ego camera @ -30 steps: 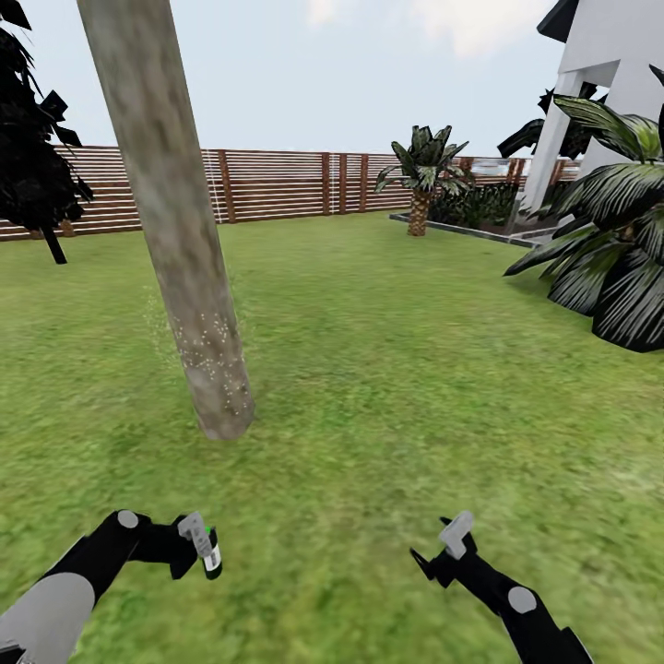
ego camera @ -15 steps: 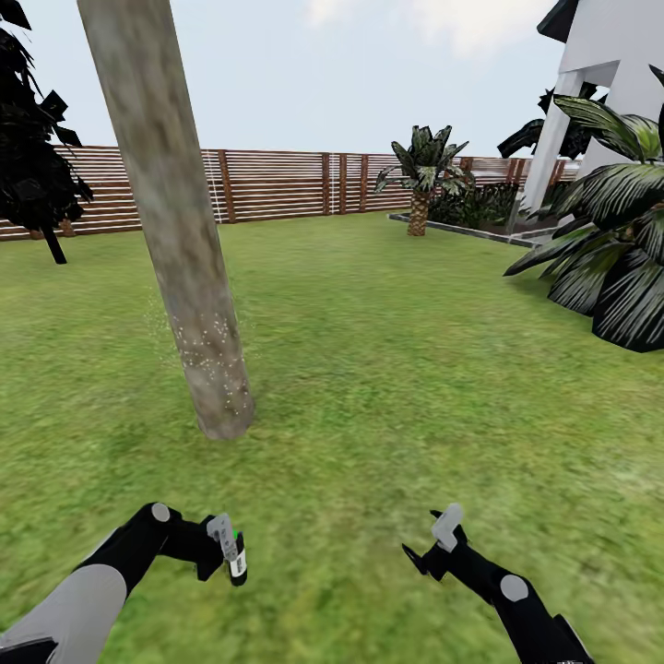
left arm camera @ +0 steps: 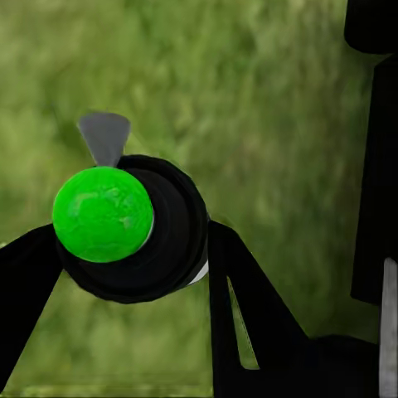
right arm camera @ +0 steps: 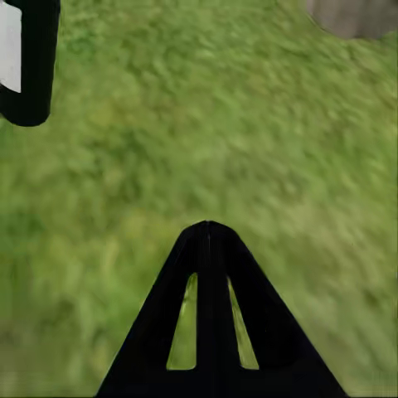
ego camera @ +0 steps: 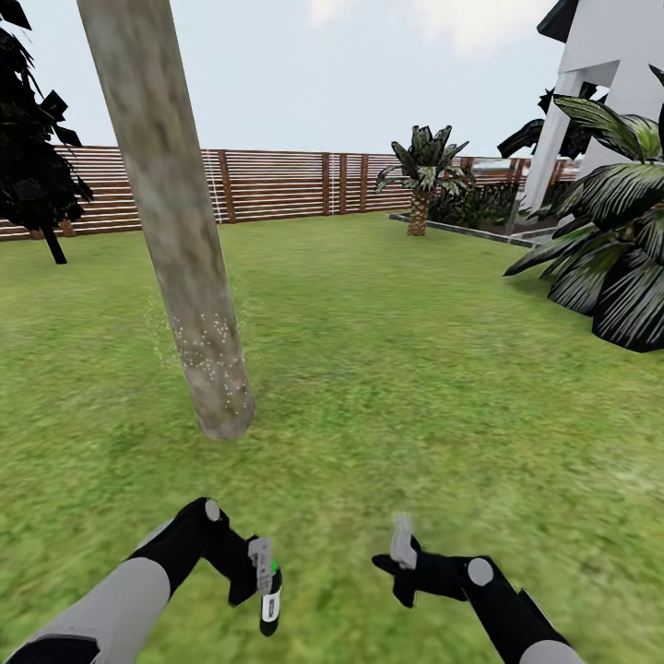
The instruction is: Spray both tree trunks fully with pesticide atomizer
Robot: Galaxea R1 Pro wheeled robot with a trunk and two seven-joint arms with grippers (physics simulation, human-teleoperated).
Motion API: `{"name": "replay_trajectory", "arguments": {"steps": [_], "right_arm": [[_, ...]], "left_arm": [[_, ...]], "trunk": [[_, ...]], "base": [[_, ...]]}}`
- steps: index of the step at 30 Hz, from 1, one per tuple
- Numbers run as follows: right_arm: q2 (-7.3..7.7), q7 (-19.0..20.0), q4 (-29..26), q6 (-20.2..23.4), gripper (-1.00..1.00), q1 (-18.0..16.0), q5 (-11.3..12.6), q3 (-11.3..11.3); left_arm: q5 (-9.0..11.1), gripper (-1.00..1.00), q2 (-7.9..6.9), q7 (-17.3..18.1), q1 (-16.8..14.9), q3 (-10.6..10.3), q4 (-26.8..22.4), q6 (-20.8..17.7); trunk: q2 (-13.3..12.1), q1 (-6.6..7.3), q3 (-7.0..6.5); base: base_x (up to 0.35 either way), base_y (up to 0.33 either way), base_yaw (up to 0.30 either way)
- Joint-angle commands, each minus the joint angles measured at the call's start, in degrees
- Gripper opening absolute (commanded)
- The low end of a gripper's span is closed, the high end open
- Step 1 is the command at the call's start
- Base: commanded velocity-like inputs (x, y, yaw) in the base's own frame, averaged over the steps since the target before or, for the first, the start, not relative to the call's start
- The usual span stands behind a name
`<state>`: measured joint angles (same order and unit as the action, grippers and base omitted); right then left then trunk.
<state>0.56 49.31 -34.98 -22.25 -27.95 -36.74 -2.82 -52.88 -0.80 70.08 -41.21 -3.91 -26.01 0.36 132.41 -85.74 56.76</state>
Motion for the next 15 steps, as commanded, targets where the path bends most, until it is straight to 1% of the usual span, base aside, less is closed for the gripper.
{"name": "replay_trajectory", "arguments": {"steps": [1, 3, 6, 8, 9, 10, 12, 13, 15], "right_arm": [[-0.57, 0.1, 0.0, 0.0, -1.00, 0.0, 0.0, 0.1], [-1.63, 0.1, 0.0, 0.0, -1.00, 0.0, -0.1, 0.2], [-2.52, 0.2, 0.0, 0.0, -1.00, 0.0, 0.0, 0.3], [-3.04, 0.2, -0.1, 0.0, -1.00, 0.0, 0.0, 0.3], [-3.51, 0.3, -0.1, 0.0, -1.00, 0.0, 0.0, 0.3], [-3.86, 0.5, -0.5, 0.0, -1.00, 0.0, 0.0, 0.3], [-4.36, 2.4, -1.4, 0.0, -1.00, 0.0, 0.0, 0.3], [-4.67, 3.4, -1.7, 0.0, -1.00, 0.0, 0.0, 0.3], [-4.99, 4.2, -1.9, 0.0, -1.00, 0.0, 0.0, 0.4]], "left_arm": [[0.1, -1.00, 0.04, 0.0, 0.0, -0.8, 0.0, -1.1], [0.0, -1.00, 0.72, 0.1, 0.0, -1.5, 0.0, -2.1], [0.0, -1.00, 1.66, -0.1, 0.1, -1.8, 0.0, -2.3], [-0.1, -1.00, 2.55, -0.5, 0.1, -1.9, 0.0, -2.4], [-0.2, -1.00, 2.85, -0.6, 0.1, -2.2, 0.0, -2.4], [-0.5, -1.00, 3.10, -0.7, 0.2, -2.9, 0.0, -2.4], [-1.2, -1.00, 3.44, -0.8, 0.4, -4.3, 0.0, -2.5], [-1.4, -1.00, 3.59, -0.8, 0.5, -4.6, 0.0, -2.5], [-1.5, -1.00, 3.76, -0.9, 0.6, -4.8, 0.0, -2.5]], "trunk": [[0.0, 0.00, 0.00], [0.0, 0.00, 0.00], [0.0, 0.00, 0.00], [0.0, 0.00, 0.00], [0.0, 0.00, 0.00], [0.0, 0.00, 0.00], [0.0, 0.00, 0.00], [0.0, 0.00, 0.00], [0.0, 0.00, 0.00]], "base": [[0.000, 0.000, 0.000], [0.000, 0.000, 0.000], [0.000, 0.000, 0.000], [0.000, 0.000, 0.000], [0.000, 0.000, 0.000], [0.000, 0.000, 0.000], [0.000, 0.000, 0.000], [0.000, 0.000, 0.000], [0.000, 0.000, 0.000]]}}
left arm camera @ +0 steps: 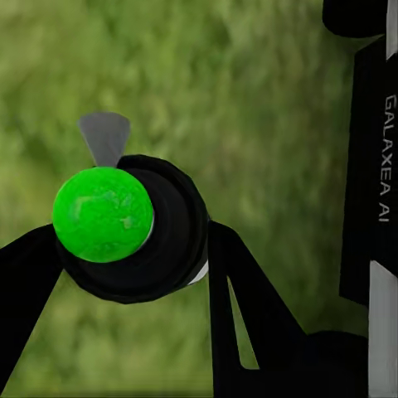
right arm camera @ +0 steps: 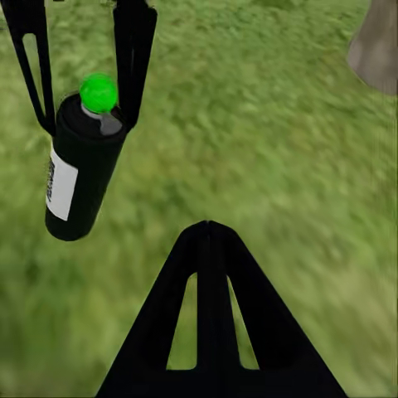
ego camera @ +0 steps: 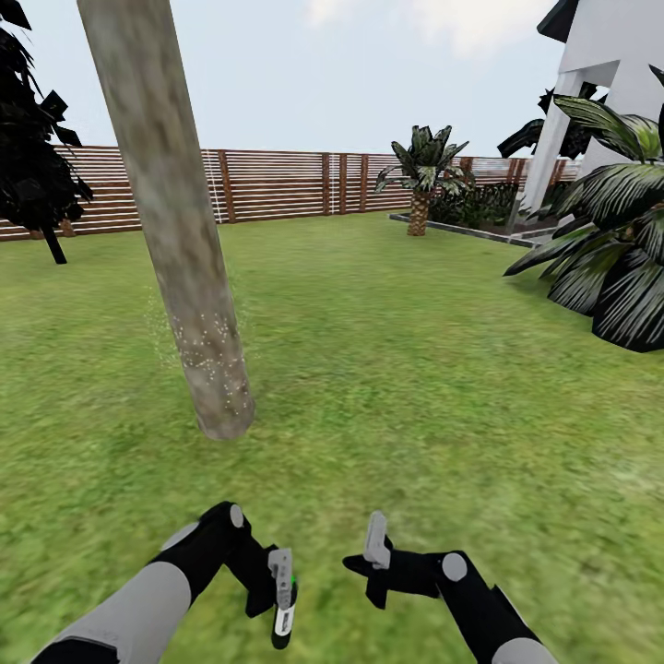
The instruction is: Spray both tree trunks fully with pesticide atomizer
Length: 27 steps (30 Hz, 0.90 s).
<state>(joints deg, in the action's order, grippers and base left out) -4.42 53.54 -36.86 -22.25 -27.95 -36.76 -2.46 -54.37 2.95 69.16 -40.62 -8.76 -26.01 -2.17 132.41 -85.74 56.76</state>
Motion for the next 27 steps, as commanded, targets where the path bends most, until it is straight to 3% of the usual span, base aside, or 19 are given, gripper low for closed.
{"name": "replay_trajectory", "arguments": {"steps": [1, 4, 9, 19, 27], "right_arm": [[-0.15, 0.2, -0.1, 0.0, -1.00, 0.0, 0.0, 0.0], [-0.39, 0.3, -0.1, 0.0, -1.00, 0.0, 0.0, 0.0], [-0.98, 0.4, -0.1, 0.0, -1.00, 0.0, 0.0, 0.0], [-1.31, 0.4, -0.1, 0.0, -1.00, 0.0, 0.0, 0.0], [-1.93, 0.4, -0.1, 0.0, -1.00, 0.0, 0.0, 0.0]], "left_arm": [[0.0, -1.00, 0.06, 0.0, 0.0, 0.0, 0.0, 0.0], [0.0, -1.00, 0.43, -0.1, 0.1, -0.1, 0.0, 0.1], [0.2, -1.00, 1.55, -4.6, 0.1, 0.0, 0.0, 0.1], [0.8, -1.00, 3.56, -4.7, 0.1, 0.1, 0.0, 0.7], [1.1, -1.00, 4.33, -5.2, 0.0, 0.3, 0.0, 0.8]], "trunk": [[0.0, 0.00, 0.00], [0.0, 0.00, 0.00], [0.0, 0.00, 0.00], [0.0, 0.00, 0.00], [0.0, 0.00, 0.00]], "base": [[0.000, 0.000, 0.000], [0.000, 0.000, 0.000], [0.000, 0.000, 0.000], [0.000, 0.000, 0.000], [0.000, 0.000, 0.000]]}}
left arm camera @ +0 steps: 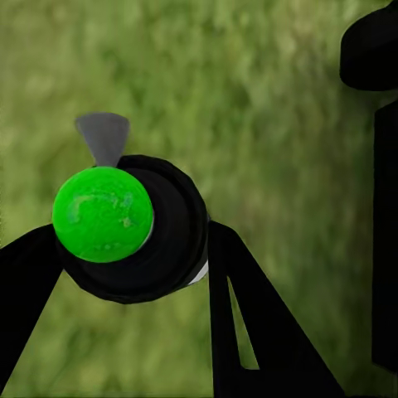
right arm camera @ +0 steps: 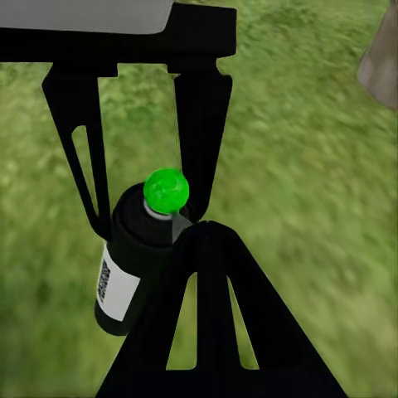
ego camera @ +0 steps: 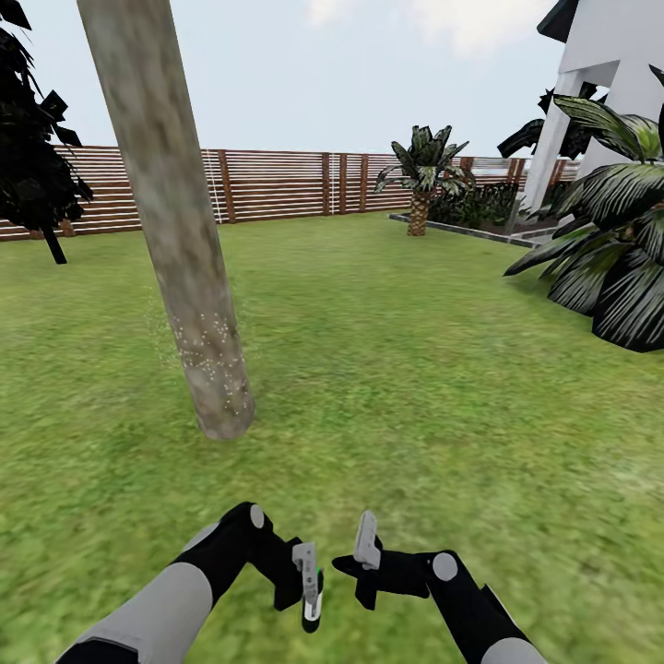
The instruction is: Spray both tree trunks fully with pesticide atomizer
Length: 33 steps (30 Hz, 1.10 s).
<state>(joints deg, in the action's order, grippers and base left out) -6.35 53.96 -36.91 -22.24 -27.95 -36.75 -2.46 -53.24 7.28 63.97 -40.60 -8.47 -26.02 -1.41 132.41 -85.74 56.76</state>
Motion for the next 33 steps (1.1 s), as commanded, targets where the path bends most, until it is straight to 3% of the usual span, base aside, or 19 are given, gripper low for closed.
{"name": "replay_trajectory", "arguments": {"steps": [1, 4, 6, 8, 17, 20, 25, 28, 33], "right_arm": [[0.00, 0.0, 0.0, 0.0, -1.00, 0.0, 0.0, 0.0], [-0.06, 0.0, 0.0, 0.0, -1.00, 0.0, 0.0, 0.0], [-0.07, 0.0, 0.0, 0.0, -1.00, 0.0, 0.0, 0.0], [-0.05, 0.0, 0.0, 0.0, -1.00, 0.0, 0.0, 0.0], [-0.04, 0.0, 0.0, 0.0, -1.00, 0.0, 0.0, 0.0], [-0.05, 0.0, 0.1, 0.0, -1.00, 0.0, -0.1, 0.0], [-0.03, 0.0, 0.1, 0.0, -1.00, 0.0, -0.1, 0.0], [-0.05, 0.0, 0.1, 0.0, -1.00, 0.0, 0.0, 0.0], [-0.03, 0.0, 0.1, 0.0, -1.00, 0.0, 0.0, 0.0]], "left_arm": [[0.0, -1.00, 0.05, 0.0, 0.0, 0.0, 0.0, 0.0], [1.3, -1.00, 0.10, 0.0, 0.0, 0.1, 0.0, 0.2], [3.4, -1.00, 0.05, 0.1, 0.0, 0.1, -0.1, 0.3], [4.3, -1.00, 0.07, 0.1, 0.0, 0.0, -0.1, 0.4], [4.9, -1.00, 0.09, 0.5, 0.0, 0.1, 0.0, 0.6], [4.9, -1.00, 0.10, 0.7, 0.1, 0.1, 0.0, 3.0], [5.0, -1.00, 0.10, 0.7, 0.0, 0.1, 0.0, 3.8], [6.3, -1.00, 0.10, 0.8, 0.1, 0.1, 0.0, 4.0], [6.7, -1.00, 0.10, 0.8, 0.1, 0.1, 0.1, 4.0]], "trunk": [[0.0, 0.00, 0.00], [0.0, 0.00, 0.00], [0.0, 0.00, 0.00], [0.0, 0.00, 0.00], [0.0, 0.00, 0.00], [0.0, 0.00, 0.00], [0.0, 0.00, 0.00], [0.0, 0.00, 0.00], [0.0, 0.00, 0.00]], "base": [[0.000, 0.000, 0.000], [0.000, 0.000, 0.000], [0.000, 0.000, 0.000], [0.000, 0.000, 0.000], [0.000, 0.000, 0.000], [0.000, 0.000, 0.000], [0.000, 0.000, 0.000], [0.000, 0.000, 0.000], [0.000, 0.000, 0.000]]}}
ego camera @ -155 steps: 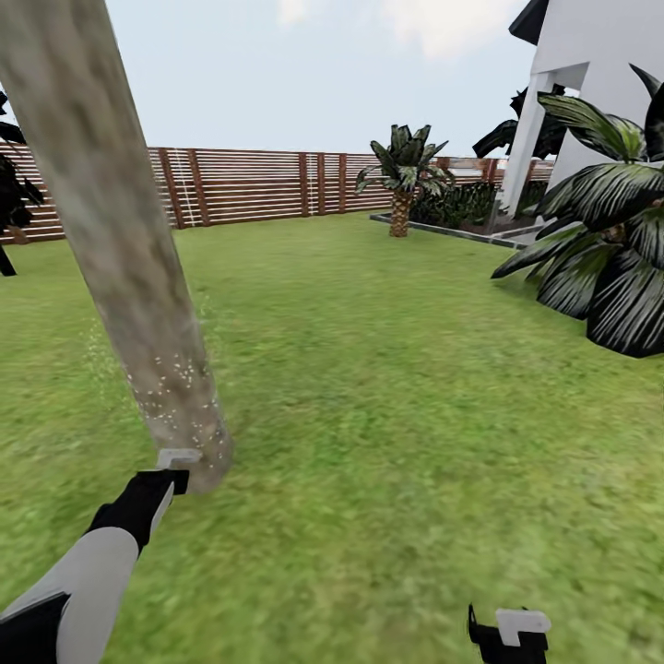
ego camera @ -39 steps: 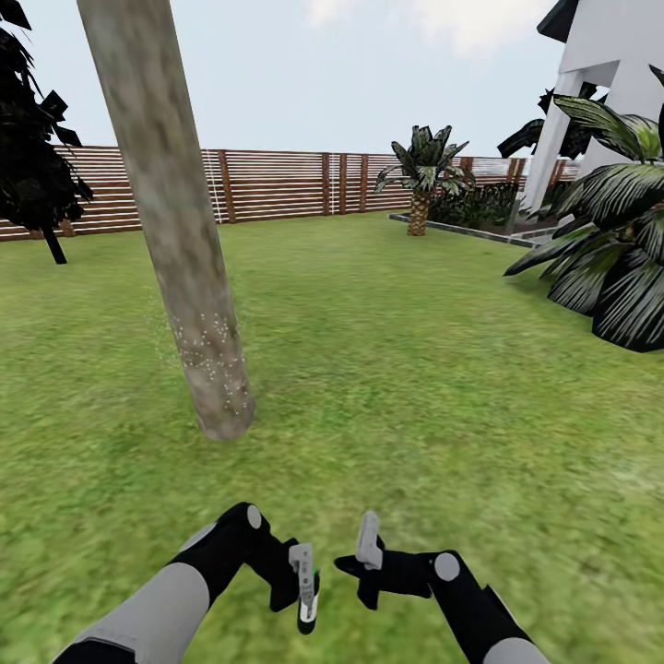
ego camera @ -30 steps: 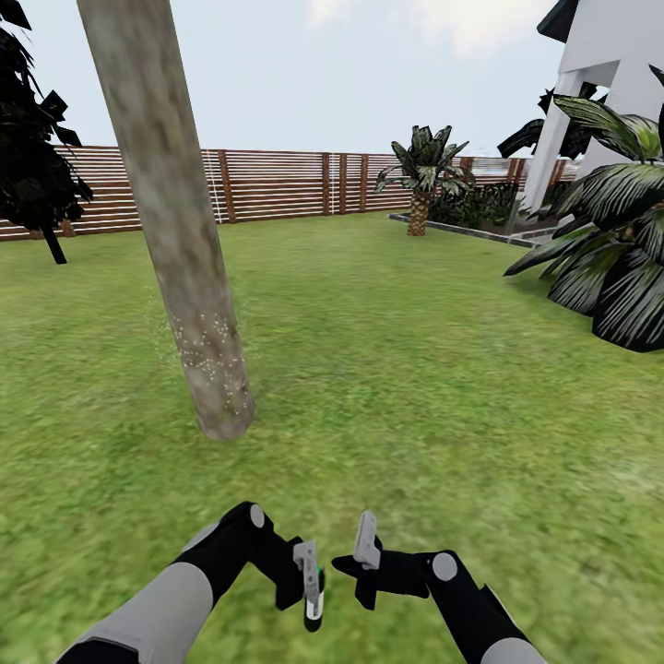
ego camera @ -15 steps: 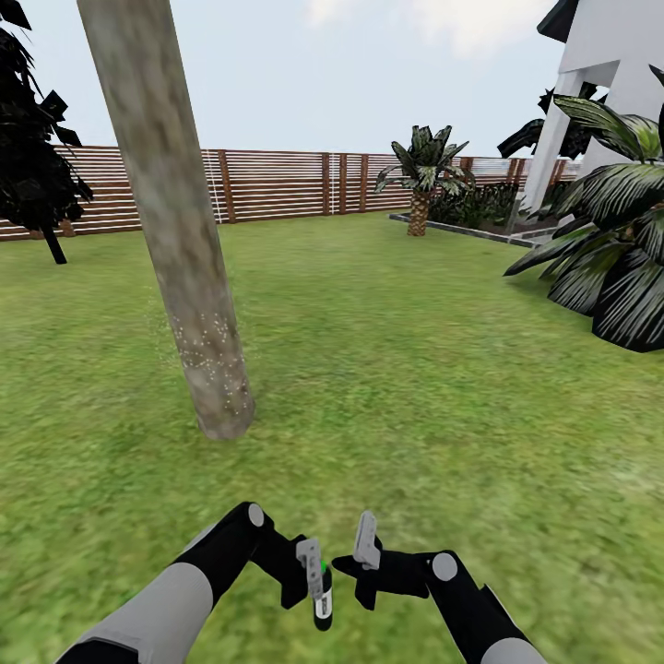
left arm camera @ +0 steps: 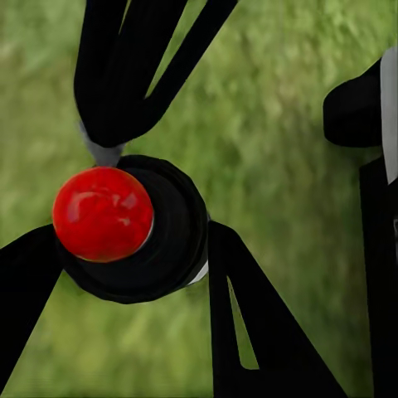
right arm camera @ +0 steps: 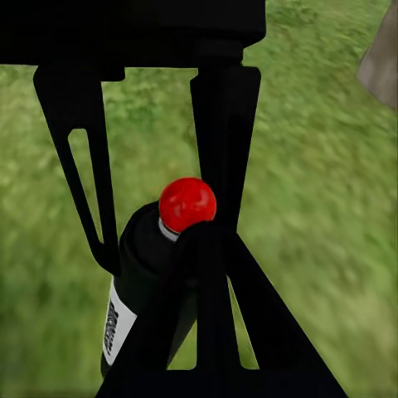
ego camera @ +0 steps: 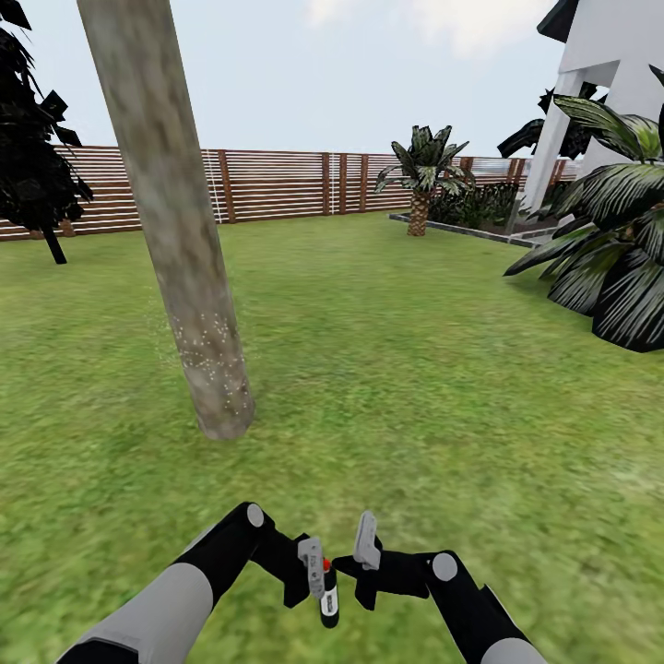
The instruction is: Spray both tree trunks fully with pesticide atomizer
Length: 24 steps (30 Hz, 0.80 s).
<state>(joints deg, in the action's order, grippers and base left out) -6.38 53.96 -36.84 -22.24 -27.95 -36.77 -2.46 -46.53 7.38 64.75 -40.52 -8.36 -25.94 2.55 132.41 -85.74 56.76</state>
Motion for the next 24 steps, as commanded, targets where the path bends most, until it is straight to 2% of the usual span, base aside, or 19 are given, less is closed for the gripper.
{"name": "replay_trajectory", "arguments": {"steps": [1, 6, 12, 15, 20, 24], "right_arm": [[0.02, 0.0, 0.0, 0.0, -1.00, 0.0, 0.0, 0.0], [0.00, 0.0, 0.0, 0.0, -1.00, 0.0, 0.0, 0.0], [-0.03, 0.0, 0.0, 0.0, -1.00, 0.0, 0.0, 0.0], [0.00, 0.1, 0.0, 0.0, -1.00, 0.0, 0.0, 0.0], [0.02, 0.1, 0.0, 0.0, -1.00, 0.0, 0.0, 0.1], [0.05, 0.1, 0.0, -0.1, -1.00, 0.0, -0.1, 0.1]], "left_arm": [[0.0, -1.00, 0.00, 0.0, 0.0, 0.0, 0.0, 0.0], [0.0, -1.00, -0.08, -0.2, 0.0, 0.0, 0.6, 0.0], [-0.5, -1.00, -0.87, -0.9, 0.0, -0.1, 0.9, -0.2], [-0.7, -1.00, -3.89, -1.1, 0.1, -0.2, 0.9, -0.5], [-1.1, -1.00, -7.79, -1.1, 0.2, -0.5, 0.9, -0.4], [-3.0, -1.00, -13.44, -0.9, 0.7, -0.7, 0.9, -0.1]], "trunk": [[0.0, 0.00, 0.00], [0.0, 0.00, 0.00], [0.0, 0.00, 0.00], [0.0, 0.00, 0.00], [0.0, 0.00, 0.00], [0.0, 0.00, 0.00]], "base": [[0.000, 0.000, 0.000], [0.000, 0.000, 0.000], [0.000, 0.000, 0.000], [0.000, 0.000, 0.000], [0.000, 0.000, 0.000], [0.000, 0.000, 0.000]]}}
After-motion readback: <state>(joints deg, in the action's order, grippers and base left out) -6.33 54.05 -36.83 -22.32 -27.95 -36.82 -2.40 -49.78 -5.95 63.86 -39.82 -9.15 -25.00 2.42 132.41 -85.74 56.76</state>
